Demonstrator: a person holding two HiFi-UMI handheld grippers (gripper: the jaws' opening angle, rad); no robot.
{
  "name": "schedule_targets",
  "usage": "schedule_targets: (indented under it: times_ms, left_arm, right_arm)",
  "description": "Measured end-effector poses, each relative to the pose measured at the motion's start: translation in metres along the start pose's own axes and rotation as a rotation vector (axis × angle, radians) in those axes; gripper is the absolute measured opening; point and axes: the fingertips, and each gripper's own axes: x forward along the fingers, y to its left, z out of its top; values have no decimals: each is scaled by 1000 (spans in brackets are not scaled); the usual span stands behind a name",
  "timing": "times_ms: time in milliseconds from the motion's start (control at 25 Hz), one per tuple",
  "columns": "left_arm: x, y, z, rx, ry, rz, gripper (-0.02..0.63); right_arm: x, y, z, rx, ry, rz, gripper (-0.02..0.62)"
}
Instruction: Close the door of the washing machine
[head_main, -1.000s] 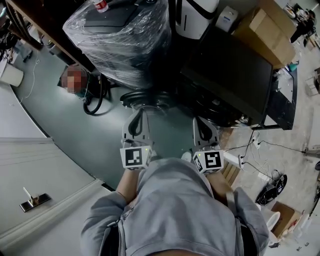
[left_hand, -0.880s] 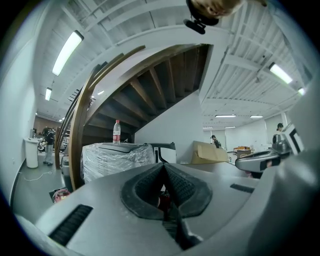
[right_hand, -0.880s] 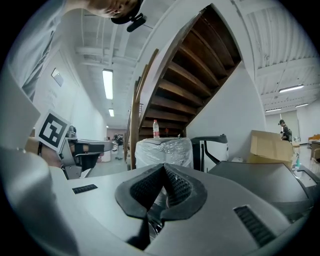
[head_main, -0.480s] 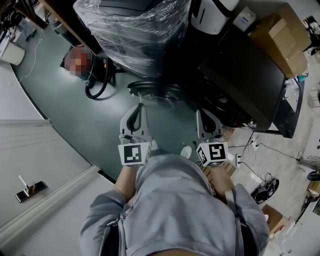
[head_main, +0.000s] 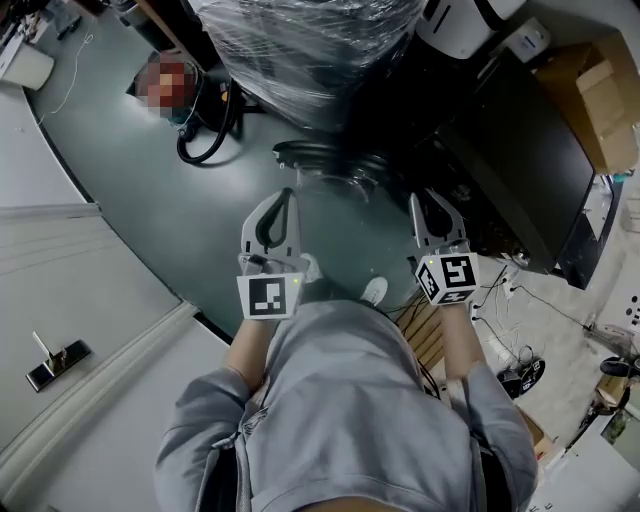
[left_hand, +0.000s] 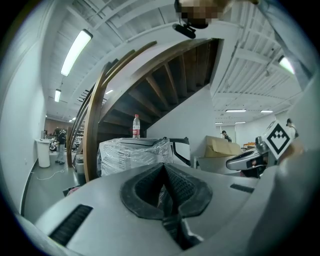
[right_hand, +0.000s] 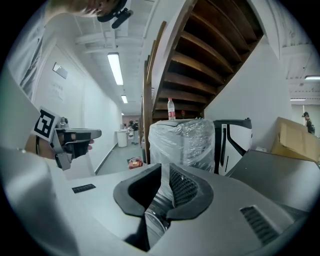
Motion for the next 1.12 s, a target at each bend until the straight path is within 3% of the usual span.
schedule_targets:
  times_ms: [400, 720, 1120]
  left_arm:
    - [17, 35, -21, 14, 45, -7, -2]
    - [17, 43, -49, -7, 92, -13, -2]
    - [9, 52, -92, -19, 160, -41, -2]
  right_arm:
    - [76, 10, -41, -38, 138, 109, 46]
    - [122, 16, -83, -59, 223, 136, 46]
    - [170, 15, -142, -174, 383, 199, 64]
